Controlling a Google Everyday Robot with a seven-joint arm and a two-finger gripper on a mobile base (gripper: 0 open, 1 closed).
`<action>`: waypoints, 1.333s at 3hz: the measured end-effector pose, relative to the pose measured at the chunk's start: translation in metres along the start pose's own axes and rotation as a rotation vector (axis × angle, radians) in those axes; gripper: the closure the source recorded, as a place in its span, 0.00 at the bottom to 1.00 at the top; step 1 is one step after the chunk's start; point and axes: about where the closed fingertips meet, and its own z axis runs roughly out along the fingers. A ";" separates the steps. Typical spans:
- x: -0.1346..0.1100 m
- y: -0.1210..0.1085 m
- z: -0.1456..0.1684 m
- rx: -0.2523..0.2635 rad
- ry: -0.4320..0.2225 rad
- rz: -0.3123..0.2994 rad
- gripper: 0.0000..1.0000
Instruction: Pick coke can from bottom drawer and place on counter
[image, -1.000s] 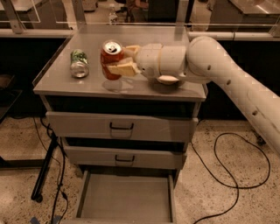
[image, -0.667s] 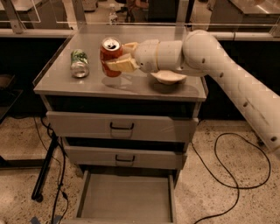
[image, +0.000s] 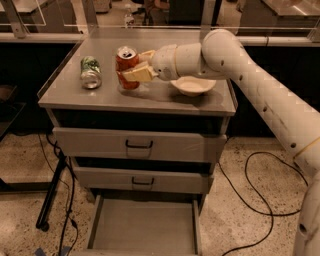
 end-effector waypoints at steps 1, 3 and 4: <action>0.012 -0.006 0.005 -0.024 0.032 0.026 1.00; 0.028 -0.012 0.008 -0.064 0.088 0.057 1.00; 0.035 -0.015 0.009 -0.076 0.106 0.069 1.00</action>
Offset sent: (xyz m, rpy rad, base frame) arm 0.0195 -0.0123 -0.0262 -0.0800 0.1082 0.0232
